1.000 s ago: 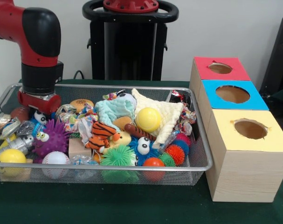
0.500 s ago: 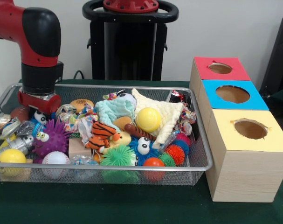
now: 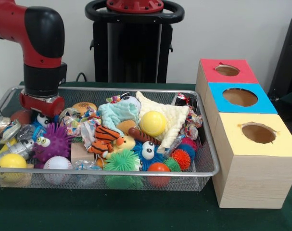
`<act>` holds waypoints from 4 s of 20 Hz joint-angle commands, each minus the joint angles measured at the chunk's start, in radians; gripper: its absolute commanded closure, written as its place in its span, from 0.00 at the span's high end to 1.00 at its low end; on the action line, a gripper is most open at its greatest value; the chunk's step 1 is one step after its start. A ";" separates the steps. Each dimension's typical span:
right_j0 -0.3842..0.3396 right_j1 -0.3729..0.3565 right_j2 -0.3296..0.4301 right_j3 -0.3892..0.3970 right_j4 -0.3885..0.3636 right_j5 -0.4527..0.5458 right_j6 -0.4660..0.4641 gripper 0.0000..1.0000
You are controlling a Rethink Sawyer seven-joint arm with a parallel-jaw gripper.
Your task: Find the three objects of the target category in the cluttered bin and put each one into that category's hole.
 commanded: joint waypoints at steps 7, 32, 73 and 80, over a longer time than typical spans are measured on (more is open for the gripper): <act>0.017 0.014 0.070 0.012 -0.007 0.072 0.105 1.00; 0.109 -0.154 0.001 0.056 0.080 0.386 0.111 0.00; 0.209 -0.178 -0.045 0.090 0.205 0.440 0.178 1.00; 0.193 -0.160 -0.051 0.029 0.172 0.414 0.121 1.00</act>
